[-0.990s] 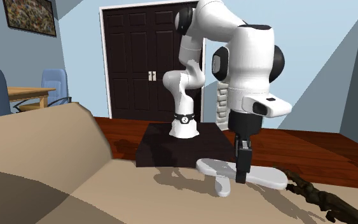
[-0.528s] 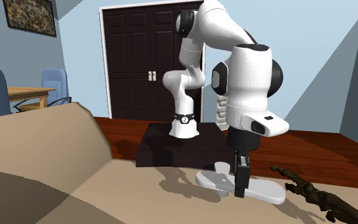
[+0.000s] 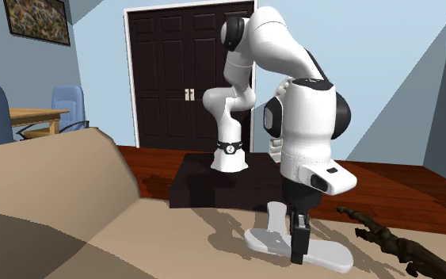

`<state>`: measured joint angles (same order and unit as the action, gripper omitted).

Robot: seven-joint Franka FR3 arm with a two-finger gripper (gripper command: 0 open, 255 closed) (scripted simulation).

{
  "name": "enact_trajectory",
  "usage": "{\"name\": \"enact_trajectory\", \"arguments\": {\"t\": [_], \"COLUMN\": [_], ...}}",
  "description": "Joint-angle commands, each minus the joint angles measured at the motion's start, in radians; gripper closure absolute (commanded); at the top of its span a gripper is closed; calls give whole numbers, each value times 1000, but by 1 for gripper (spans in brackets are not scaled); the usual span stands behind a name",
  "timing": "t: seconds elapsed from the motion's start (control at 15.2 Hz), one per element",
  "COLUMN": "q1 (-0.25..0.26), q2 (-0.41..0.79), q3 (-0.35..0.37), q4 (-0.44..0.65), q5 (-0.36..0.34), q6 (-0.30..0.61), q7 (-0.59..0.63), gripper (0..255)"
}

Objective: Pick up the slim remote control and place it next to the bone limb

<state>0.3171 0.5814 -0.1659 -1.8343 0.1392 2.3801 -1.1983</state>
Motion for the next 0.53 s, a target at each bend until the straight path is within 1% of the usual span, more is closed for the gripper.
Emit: {"name": "enact_trajectory", "arguments": {"t": [0.0, 0.46], "q1": [-2, -11], "q2": [19, 91], "q3": [3, 15], "q4": [0, 12], "q5": [4, 18], "q6": [19, 80], "q7": [-2, -11], "gripper": [255, 255]}}
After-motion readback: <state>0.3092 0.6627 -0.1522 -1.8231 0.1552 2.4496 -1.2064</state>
